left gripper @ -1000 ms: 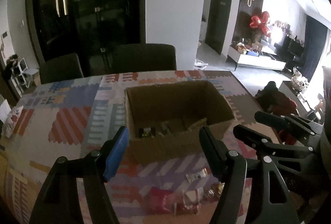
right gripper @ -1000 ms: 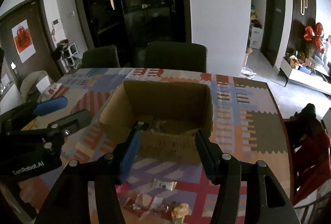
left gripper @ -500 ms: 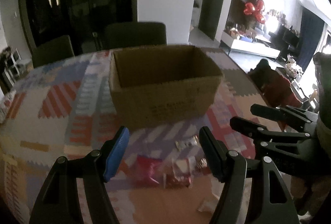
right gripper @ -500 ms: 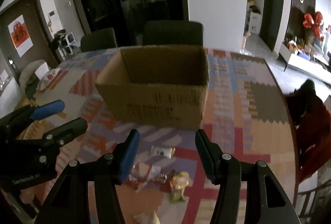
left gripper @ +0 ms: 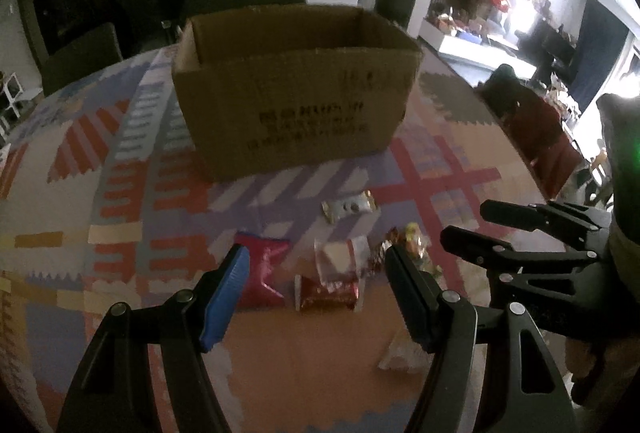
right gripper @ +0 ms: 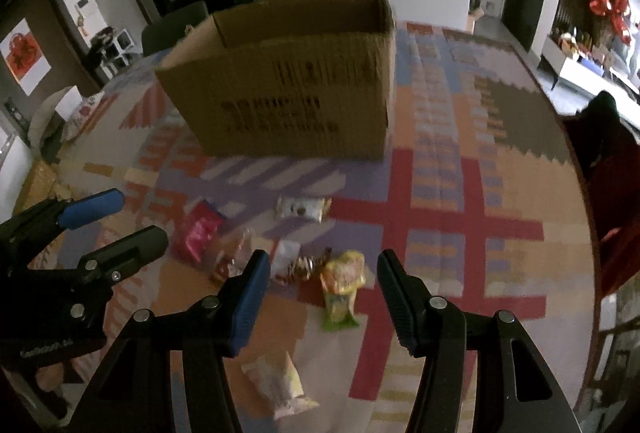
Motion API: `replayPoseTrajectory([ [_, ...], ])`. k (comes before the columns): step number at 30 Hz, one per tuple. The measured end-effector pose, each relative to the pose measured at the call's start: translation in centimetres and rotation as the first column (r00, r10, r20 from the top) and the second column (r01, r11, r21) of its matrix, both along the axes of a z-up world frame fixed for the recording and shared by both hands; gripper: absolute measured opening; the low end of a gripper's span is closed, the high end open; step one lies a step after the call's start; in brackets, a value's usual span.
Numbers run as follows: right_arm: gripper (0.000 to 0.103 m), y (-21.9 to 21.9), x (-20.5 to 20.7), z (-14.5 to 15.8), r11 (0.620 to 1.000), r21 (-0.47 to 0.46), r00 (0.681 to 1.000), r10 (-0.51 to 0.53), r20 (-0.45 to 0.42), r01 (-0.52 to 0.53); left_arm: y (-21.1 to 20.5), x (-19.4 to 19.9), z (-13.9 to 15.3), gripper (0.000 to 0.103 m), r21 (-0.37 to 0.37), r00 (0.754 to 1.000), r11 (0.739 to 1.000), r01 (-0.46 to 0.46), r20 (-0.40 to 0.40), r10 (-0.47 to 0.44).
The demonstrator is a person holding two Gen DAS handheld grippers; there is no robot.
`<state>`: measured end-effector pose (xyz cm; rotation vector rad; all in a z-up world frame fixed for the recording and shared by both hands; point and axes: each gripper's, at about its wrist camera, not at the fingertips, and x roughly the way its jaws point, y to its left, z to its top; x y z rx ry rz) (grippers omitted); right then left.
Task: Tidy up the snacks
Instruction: 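Move both tools back toward the remaining snacks, then grasp the red wrapped bar with the left tool while the right tool grasps the yellow packet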
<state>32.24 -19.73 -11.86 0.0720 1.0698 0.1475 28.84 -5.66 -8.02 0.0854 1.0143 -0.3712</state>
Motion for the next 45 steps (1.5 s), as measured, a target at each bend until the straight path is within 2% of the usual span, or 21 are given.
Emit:
replayPoseTrajectory([
  [8,0.057,0.3,-0.5,-2.8,1.000,-0.018,0.997,0.007,-0.073,-0.008,0.0,-0.2,-3.1,0.069,-0.015,0.996,0.999,0.051,-0.073,-0.052],
  [11,0.057,0.4,-0.5,-3.7,1.000,-0.018,0.995,0.006,-0.101,-0.008,-0.3,0.0,-4.2,0.073,-0.001,0.992,0.996,0.085,-0.090,-0.084],
  [13,0.057,0.4,-0.5,-4.3,1.000,-0.019,0.993,0.005,-0.116,-0.007,-0.6,0.0,-4.7,0.074,0.039,0.990,0.992,0.122,-0.076,-0.119],
  [16,0.057,0.5,-0.3,-5.1,0.999,-0.035,0.991,-0.005,-0.133,0.000,-1.1,0.2,-5.7,0.074,0.069,0.975,0.975,0.213,-0.075,-0.208],
  [22,0.057,0.9,-0.3,-6.5,0.999,-0.047,0.987,-0.019,-0.161,0.011,-1.7,0.4,-7.2,0.074,0.105,0.940,0.935,0.339,-0.064,-0.334],
  [29,0.056,1.2,0.2,-7.8,0.998,-0.065,0.984,-0.027,-0.174,0.016,-2.2,1.3,-8.7,0.072,0.141,0.917,0.906,0.398,-0.073,-0.392],
  [34,0.056,1.2,0.7,-8.3,0.997,-0.073,0.982,-0.040,-0.183,0.027,-2.7,1.6,-9.2,0.072,0.142,0.891,0.879,0.455,-0.082,-0.447],
  [36,0.056,1.4,0.8,-8.4,0.997,-0.071,0.983,-0.033,-0.183,0.020,-2.8,1.8,-9.4,0.067,0.120,0.887,0.880,0.460,-0.101,-0.450],
  [39,0.056,1.2,1.1,-8.5,0.998,-0.054,0.982,-0.039,-0.183,0.029,-2.9,2.0,-9.8,0.052,0.062,0.891,0.893,0.445,-0.136,-0.434],
  [41,0.056,0.9,1.2,-8.5,0.998,-0.043,0.981,-0.047,-0.188,0.040,-3.0,1.9,-10.1,0.035,0.044,0.890,0.897,0.439,-0.160,-0.428],
  [43,0.051,0.7,1.4,-8.7,0.998,-0.031,0.980,-0.053,-0.193,0.048,-3.2,1.6,-10.1,0.027,0.063,0.895,0.899,0.433,-0.150,-0.420],
  [45,0.046,0.8,1.4,-8.7,0.998,-0.038,0.981,-0.051,-0.187,0.045,-3.3,1.5,-10.2,0.025,0.048,0.898,0.905,0.422,-0.163,-0.410],
])
